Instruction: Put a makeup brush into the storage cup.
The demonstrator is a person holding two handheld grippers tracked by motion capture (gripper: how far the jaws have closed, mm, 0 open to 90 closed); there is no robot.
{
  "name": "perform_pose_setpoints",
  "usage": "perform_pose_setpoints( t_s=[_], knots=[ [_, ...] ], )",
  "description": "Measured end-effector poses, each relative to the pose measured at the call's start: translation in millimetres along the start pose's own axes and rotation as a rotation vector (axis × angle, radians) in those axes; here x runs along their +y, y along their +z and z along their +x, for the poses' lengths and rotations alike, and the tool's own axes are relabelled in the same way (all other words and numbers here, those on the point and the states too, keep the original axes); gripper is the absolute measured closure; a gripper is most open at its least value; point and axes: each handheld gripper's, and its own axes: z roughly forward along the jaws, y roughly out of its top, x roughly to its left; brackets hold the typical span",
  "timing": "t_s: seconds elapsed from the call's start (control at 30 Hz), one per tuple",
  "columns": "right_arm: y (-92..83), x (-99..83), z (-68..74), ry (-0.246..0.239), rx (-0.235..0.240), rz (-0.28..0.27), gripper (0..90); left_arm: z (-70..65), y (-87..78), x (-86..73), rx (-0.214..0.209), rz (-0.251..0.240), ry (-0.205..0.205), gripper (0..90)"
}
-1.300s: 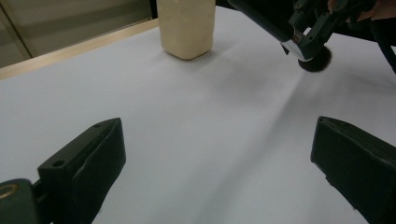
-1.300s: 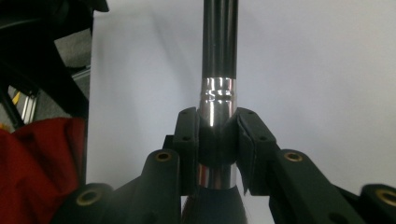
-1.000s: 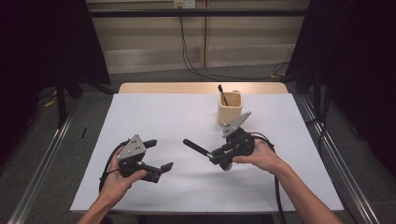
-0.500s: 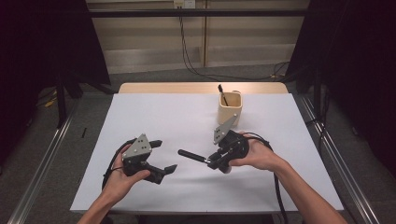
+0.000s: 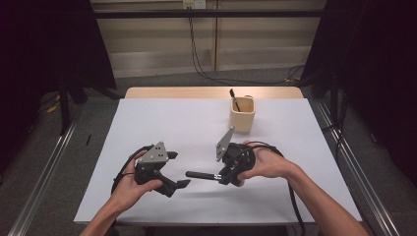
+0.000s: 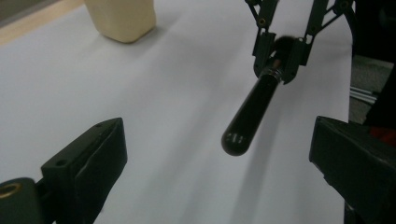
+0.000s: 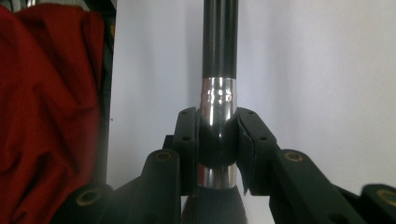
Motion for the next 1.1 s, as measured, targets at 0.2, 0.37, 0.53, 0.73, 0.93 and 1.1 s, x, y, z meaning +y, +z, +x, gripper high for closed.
perform_pose_setpoints(
  t_s=[0.2,0.37,0.53,0.73,0.93,1.1],
  knots=[
    [0.9,5.4,-2.7,-0.013,0.005,0.073,71.6,2.0,5.7,6.0,-0.031,0.029,0.005,5.5],
    [3.8,7.4,-5.8,-0.028,0.007,0.134,71.6,3.1,13.3,8.4,-0.082,0.115,0.024,6.0],
    [5.3,9.3,-7.6,-0.027,-0.001,0.175,71.6,7.4,18.8,12.4,-0.119,0.206,0.034,5.9],
    [6.6,10.5,-11.5,-0.032,0.003,0.194,71.6,9.5,24.7,18.9,-0.146,0.305,0.069,5.9],
    [9.3,12.6,-7.8,-0.049,0.008,0.198,71.6,12.3,29.9,21.5,-0.171,0.365,0.094,5.7],
    [10.1,15.2,-5.6,-0.051,0.012,0.191,71.6,10.8,34.6,21.1,-0.192,0.399,0.124,10.9]
  ],
)
